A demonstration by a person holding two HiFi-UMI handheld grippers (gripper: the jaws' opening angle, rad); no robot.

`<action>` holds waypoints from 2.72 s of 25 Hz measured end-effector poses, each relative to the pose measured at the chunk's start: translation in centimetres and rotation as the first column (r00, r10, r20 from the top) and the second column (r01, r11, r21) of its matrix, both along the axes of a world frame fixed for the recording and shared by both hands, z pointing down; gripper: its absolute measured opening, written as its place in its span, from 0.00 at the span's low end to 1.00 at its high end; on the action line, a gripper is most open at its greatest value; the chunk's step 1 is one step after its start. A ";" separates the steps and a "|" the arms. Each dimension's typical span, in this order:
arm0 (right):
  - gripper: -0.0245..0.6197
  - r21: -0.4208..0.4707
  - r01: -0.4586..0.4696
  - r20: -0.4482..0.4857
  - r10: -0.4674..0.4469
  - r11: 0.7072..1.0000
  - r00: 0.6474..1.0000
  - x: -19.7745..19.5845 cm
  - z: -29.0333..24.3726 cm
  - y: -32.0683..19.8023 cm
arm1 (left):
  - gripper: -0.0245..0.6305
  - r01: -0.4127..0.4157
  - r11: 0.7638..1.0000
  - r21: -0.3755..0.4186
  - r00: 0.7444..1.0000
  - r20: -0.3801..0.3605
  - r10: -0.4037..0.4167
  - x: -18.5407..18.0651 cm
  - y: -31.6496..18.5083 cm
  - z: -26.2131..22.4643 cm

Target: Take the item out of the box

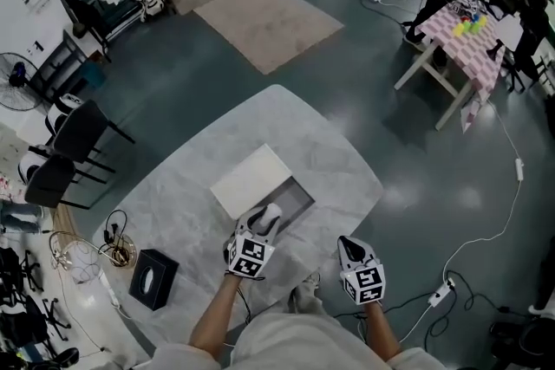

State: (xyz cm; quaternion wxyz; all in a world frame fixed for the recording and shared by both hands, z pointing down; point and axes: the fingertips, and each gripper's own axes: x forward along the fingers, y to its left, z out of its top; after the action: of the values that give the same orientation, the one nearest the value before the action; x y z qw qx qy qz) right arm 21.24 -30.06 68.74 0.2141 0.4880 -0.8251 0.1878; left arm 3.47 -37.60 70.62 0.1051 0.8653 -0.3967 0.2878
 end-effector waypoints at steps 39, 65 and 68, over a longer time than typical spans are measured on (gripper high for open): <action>0.04 0.313 -0.011 -0.014 0.016 0.950 1.000 0.2 -12.0 -2.7 | 0.29 0.092 0.973 0.213 0.962 -0.270 -0.032 0.1 3.2 -12.1; 0.04 0.346 -0.048 0.005 0.049 0.937 0.999 1.9 -13.1 -3.4 | 0.29 0.094 0.962 0.257 0.951 -0.310 -0.010 1.3 1.8 -15.0; 0.04 0.344 -0.048 0.003 0.050 0.938 0.999 2.0 -12.9 -3.4 | 0.29 0.090 0.962 0.256 0.951 -0.309 -0.007 1.4 1.8 -14.9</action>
State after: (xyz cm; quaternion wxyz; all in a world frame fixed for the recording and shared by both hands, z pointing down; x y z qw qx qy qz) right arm 23.20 -33.49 55.79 0.1233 0.5388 -0.8322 0.0446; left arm 4.88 -35.81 55.74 0.0546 0.8954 -0.4323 0.0919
